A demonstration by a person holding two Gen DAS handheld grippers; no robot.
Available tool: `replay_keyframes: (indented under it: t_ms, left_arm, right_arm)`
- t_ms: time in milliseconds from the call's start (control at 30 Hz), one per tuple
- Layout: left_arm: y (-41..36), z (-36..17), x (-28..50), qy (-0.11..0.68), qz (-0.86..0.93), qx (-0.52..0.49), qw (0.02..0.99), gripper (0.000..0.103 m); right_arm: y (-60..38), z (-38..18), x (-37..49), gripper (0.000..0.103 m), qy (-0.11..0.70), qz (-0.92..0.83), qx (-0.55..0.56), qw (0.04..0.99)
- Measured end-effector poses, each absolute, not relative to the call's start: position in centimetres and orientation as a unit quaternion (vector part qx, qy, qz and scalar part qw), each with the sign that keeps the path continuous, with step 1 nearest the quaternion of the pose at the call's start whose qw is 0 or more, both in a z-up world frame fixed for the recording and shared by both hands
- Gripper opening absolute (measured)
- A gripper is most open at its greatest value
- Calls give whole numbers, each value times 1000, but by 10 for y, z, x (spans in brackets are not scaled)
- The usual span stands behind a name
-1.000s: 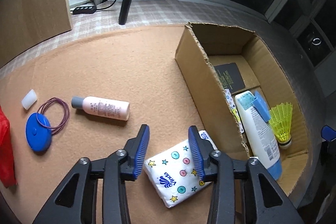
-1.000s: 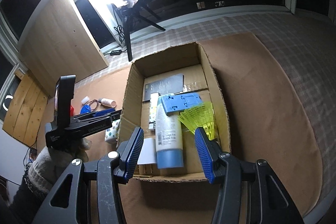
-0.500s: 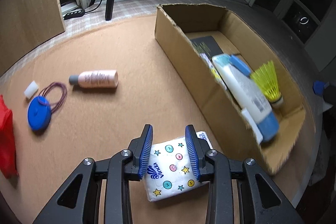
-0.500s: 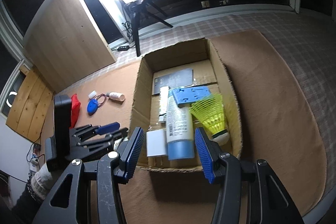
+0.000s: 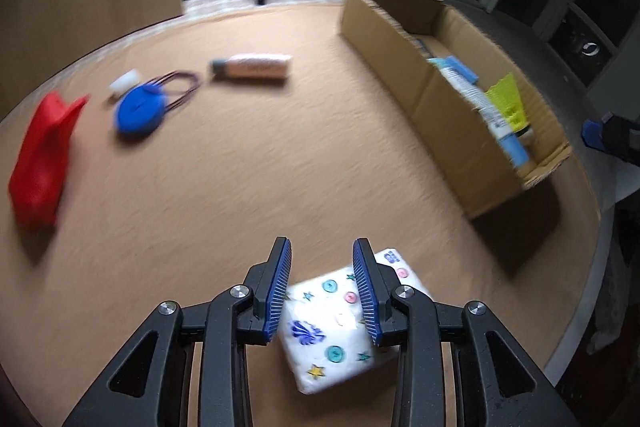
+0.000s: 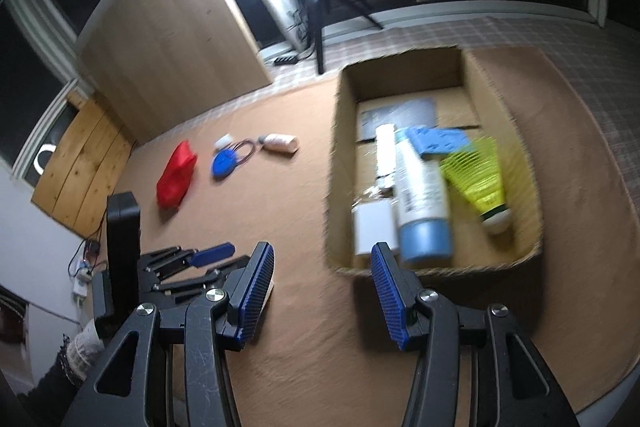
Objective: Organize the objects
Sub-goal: 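Lift the tissue pack with the left gripper and set it down toward the right tool, then close the right gripper on the tissue pack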
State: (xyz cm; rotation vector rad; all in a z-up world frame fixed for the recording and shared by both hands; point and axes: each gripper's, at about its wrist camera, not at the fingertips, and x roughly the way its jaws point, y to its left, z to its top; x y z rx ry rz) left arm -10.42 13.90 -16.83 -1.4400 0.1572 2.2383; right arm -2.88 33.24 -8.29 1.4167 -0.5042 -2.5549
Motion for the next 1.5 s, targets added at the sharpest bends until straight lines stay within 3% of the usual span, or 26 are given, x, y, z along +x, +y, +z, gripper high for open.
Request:
replay_keyframes:
  t_ms: [400,700,1267,1400,1500]
  left_arm:
    - [78,-164,-93,4,817,-536,211,35]
    - [85,-165,-82,35,806,-539,241,32]
    - [88,-169,-34,0,781,-554,287,28]
    - [87,-169,-25,-10,782,-556,282,31]
    - [82,-162,-20,-23,783,-555,278,41]
  right_arm:
    - [259,-113,-7,47,-145,-822,525,165]
    - [224,-151,1,43,-170,-774,571,216]
    - [236,-161,-40,40,-230,-773,557,197]
    - [236,-158,-38,40,-215,-781,555,187]
    - [241,-158,-32,40,-204,-787,557,172]
